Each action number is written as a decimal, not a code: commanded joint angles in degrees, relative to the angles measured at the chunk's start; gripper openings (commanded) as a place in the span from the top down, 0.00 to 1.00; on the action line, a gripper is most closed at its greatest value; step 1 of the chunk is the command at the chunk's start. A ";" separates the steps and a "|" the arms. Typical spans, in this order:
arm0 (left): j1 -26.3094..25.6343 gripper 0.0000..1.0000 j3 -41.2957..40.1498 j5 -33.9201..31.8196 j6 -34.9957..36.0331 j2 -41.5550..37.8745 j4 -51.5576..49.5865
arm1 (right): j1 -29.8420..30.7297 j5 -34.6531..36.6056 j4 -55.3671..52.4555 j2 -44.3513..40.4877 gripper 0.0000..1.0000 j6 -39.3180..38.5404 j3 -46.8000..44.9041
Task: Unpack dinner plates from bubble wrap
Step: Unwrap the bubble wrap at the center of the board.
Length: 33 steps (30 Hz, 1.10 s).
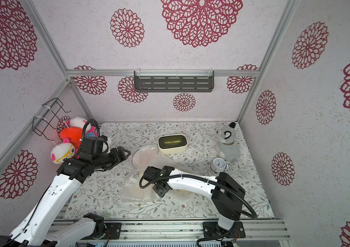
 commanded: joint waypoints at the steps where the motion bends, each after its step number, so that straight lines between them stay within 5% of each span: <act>1: 1.11 0.22 -1.60 -0.25 -0.75 -1.76 -1.77 | 1.42 3.21 -1.87 1.01 0.38 -1.40 1.12; 17: 1.89 0.20 -2.69 1.43 -1.12 -3.03 -1.99 | 2.03 8.49 -2.88 6.04 0.52 -0.24 1.27; 29: 2.34 0.19 -3.72 2.12 -0.85 -3.76 -1.73 | 2.03 11.19 -5.56 5.02 0.95 0.20 2.39; 33: 2.43 0.19 -3.83 2.58 -1.09 -3.65 -1.09 | 2.03 14.02 -8.21 4.20 0.99 0.45 4.28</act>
